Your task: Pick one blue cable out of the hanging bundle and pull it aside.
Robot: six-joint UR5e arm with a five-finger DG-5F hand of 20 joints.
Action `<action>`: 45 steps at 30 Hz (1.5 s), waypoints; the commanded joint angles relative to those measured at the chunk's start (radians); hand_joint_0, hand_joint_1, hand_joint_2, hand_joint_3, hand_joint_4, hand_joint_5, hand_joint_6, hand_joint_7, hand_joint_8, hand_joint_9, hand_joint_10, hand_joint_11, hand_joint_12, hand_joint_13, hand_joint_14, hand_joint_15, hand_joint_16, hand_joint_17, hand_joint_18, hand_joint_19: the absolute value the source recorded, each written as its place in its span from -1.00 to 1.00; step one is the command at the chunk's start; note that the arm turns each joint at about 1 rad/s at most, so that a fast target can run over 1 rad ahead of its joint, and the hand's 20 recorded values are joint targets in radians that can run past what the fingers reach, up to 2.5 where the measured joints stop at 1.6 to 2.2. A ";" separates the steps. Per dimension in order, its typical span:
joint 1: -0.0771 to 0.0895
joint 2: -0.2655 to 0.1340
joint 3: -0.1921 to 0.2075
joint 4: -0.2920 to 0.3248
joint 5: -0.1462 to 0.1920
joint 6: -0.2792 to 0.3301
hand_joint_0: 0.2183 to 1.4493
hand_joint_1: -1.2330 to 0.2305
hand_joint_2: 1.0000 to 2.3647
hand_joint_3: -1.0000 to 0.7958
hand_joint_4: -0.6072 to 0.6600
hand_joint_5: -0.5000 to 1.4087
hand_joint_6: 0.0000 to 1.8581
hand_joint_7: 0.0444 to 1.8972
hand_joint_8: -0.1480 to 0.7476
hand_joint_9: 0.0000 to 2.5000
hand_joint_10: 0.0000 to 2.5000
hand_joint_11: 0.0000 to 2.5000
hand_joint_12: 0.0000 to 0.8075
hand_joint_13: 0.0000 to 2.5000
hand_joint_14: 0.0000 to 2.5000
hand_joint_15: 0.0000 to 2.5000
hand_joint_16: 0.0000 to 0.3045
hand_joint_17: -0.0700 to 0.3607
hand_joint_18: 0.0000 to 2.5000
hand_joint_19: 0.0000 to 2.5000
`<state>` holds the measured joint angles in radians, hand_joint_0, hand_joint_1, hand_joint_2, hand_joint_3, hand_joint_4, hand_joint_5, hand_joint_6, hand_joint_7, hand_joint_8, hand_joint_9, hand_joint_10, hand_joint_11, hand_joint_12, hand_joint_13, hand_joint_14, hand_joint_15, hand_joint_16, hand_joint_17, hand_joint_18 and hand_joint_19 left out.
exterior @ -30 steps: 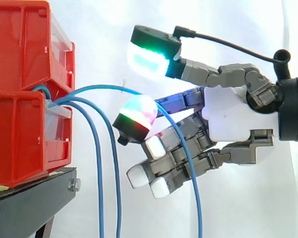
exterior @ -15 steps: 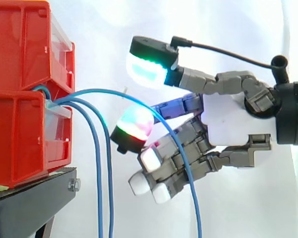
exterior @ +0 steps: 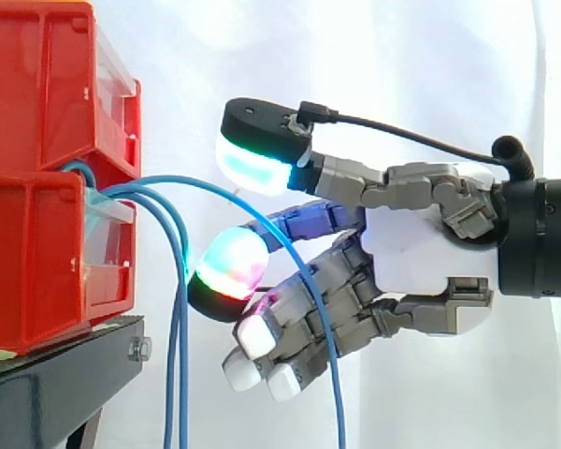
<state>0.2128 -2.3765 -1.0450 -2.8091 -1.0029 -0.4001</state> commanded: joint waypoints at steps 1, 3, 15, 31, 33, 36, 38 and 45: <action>-0.003 -0.001 0.003 -0.003 0.001 0.003 -0.59 0.19 -1.00 -0.44 0.28 -0.63 -0.08 0.26 0.11 -0.23 -0.99 -0.51 0.09 -0.35 -0.99 -0.52 -0.59 -0.03 -0.49 -0.48; -0.006 0.000 0.003 -0.004 0.000 0.009 -0.55 0.15 -1.00 -0.42 0.29 -0.63 -0.09 0.31 0.08 -0.23 -0.99 -0.51 0.06 -0.35 -0.98 -0.51 -0.61 -0.05 -0.50 -0.47; -0.009 0.000 0.053 -0.070 0.000 0.046 -0.46 -0.10 -0.98 -0.09 0.39 -0.62 -0.06 0.45 0.11 -0.21 -0.99 -0.51 0.09 -0.33 -0.99 -0.52 -0.59 -0.03 -0.46 -0.49; -0.013 0.000 0.120 -0.198 -0.006 0.081 -0.58 0.22 -1.00 -0.44 0.31 -0.63 -0.06 0.34 0.09 -0.22 -0.99 -0.51 0.08 -0.34 -0.98 -0.51 -0.59 -0.02 -0.48 -0.48; -0.013 0.000 0.128 -0.210 -0.006 0.084 -0.51 0.30 -1.00 -0.39 0.28 -0.63 -0.07 0.36 0.06 -0.23 -0.99 -0.50 0.04 -0.35 -0.98 -0.50 -0.62 -0.06 -0.51 -0.46; -0.016 0.000 0.141 -0.231 -0.008 0.086 -0.45 0.24 -0.99 -0.22 0.28 -0.63 -0.07 0.35 0.08 -0.22 -0.99 -0.51 0.05 -0.35 -0.98 -0.51 -0.61 -0.05 -0.50 -0.47; -0.019 0.000 0.152 -0.250 -0.008 0.086 -0.43 0.13 -0.98 -0.05 0.29 -0.62 -0.07 0.27 0.12 -0.21 -0.99 -0.53 0.12 -0.33 -0.99 -0.53 -0.58 0.00 -0.46 -0.49; -0.023 0.003 0.160 -0.265 -0.008 0.090 -0.49 0.01 -0.85 0.13 0.32 -0.62 -0.08 0.26 0.20 -0.20 -0.99 -0.53 0.23 -0.30 -0.99 -0.53 -0.51 0.10 -0.39 -0.52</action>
<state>0.1916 -2.3760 -0.8882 -3.0679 -1.0109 -0.3133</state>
